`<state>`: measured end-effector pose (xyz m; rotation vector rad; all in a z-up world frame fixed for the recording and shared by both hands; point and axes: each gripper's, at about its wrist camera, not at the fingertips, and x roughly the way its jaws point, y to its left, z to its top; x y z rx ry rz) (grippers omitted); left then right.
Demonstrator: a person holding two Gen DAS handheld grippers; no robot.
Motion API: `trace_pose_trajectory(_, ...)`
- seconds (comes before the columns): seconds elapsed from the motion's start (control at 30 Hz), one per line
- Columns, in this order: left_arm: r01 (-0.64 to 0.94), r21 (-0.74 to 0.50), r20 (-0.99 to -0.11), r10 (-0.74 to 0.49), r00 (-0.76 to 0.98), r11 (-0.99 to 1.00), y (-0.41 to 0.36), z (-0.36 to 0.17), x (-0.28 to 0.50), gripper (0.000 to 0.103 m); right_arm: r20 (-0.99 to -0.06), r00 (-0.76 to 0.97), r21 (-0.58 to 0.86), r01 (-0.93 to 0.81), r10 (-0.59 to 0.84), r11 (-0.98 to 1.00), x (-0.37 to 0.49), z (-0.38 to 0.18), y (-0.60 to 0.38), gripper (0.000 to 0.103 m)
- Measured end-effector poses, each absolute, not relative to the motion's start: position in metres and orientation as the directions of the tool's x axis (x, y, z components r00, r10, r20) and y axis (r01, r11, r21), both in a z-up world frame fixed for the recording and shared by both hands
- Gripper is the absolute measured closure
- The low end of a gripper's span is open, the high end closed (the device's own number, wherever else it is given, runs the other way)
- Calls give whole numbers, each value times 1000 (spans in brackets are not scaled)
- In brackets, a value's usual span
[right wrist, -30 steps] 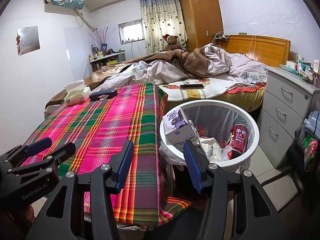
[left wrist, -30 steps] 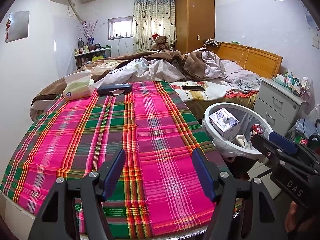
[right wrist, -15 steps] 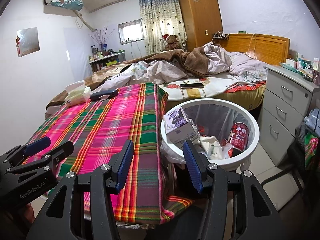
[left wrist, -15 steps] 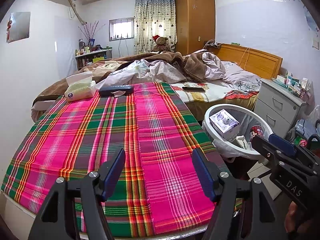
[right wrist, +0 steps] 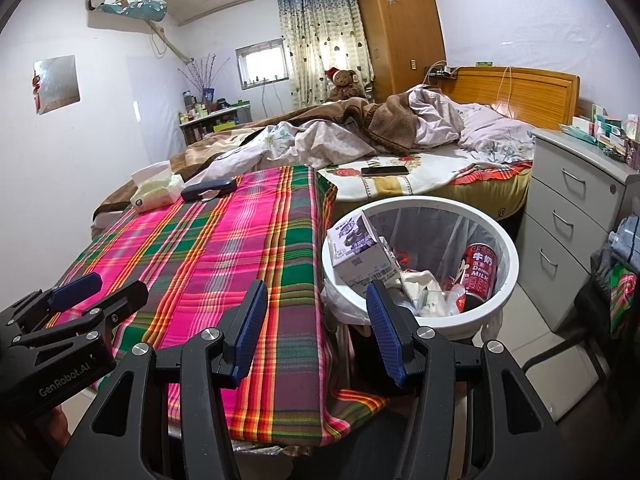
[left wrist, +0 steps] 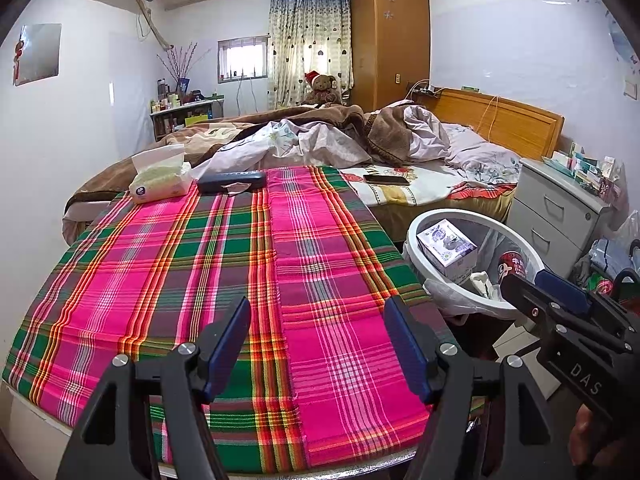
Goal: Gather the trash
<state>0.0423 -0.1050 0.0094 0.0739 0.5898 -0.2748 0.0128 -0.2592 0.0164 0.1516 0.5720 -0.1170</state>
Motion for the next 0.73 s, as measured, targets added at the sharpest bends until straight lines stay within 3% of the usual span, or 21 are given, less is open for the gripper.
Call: trace_pose_trajectory(0.73,273,-16,-562,-234,794,962,-103,11,41,32,-550,833,113,151,-65,982,13,16,-256,50)
